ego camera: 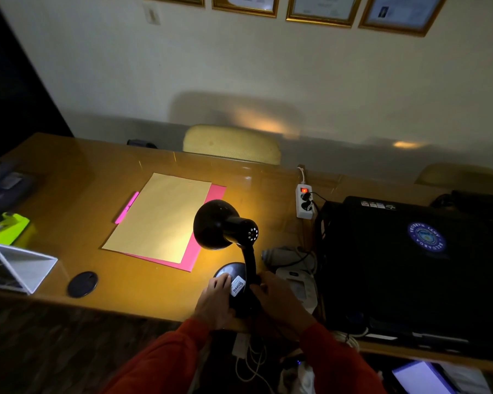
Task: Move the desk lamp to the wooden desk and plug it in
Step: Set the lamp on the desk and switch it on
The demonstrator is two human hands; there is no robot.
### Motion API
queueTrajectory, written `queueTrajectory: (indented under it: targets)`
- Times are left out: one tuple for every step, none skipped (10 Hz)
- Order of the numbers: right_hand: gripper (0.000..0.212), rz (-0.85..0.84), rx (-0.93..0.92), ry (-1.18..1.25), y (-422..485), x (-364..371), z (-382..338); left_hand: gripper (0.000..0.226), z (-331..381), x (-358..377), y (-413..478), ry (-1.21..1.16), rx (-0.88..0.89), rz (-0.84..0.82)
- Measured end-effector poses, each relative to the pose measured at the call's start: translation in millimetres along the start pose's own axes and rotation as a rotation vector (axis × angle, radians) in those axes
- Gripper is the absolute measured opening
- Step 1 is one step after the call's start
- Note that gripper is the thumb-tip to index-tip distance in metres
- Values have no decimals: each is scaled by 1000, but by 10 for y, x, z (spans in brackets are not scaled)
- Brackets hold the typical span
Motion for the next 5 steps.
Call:
queueTrajectory:
  targets:
    - [21,-5,8,-6,-17,4,-7,71,66,7,-8,-69,-78,-20]
    - [27,-24,10,-26,-28,24,12,62,117,-4,-1,-121,-162,-17]
    - [24,-39,26,-37,-45,-7,-24,70,123,-43,-13,36,-57,-77]
    - [29,-24,29,-35,-88,-70,-68,67,106,-121,-29,95,-26,-133]
    - [39,-6,45,-67,-129,-191,-166,61,58,-244,-145,-26,-10,-173]
Point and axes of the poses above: each hand's wrist, its own y-axis towards the middle knuckle, its own x-axis out of the palm, z = x × y, the point moved 2 cm from there along y, towards the middle knuckle, and after that the axes turned 8 degrees about -x, right-handed, at the moved point
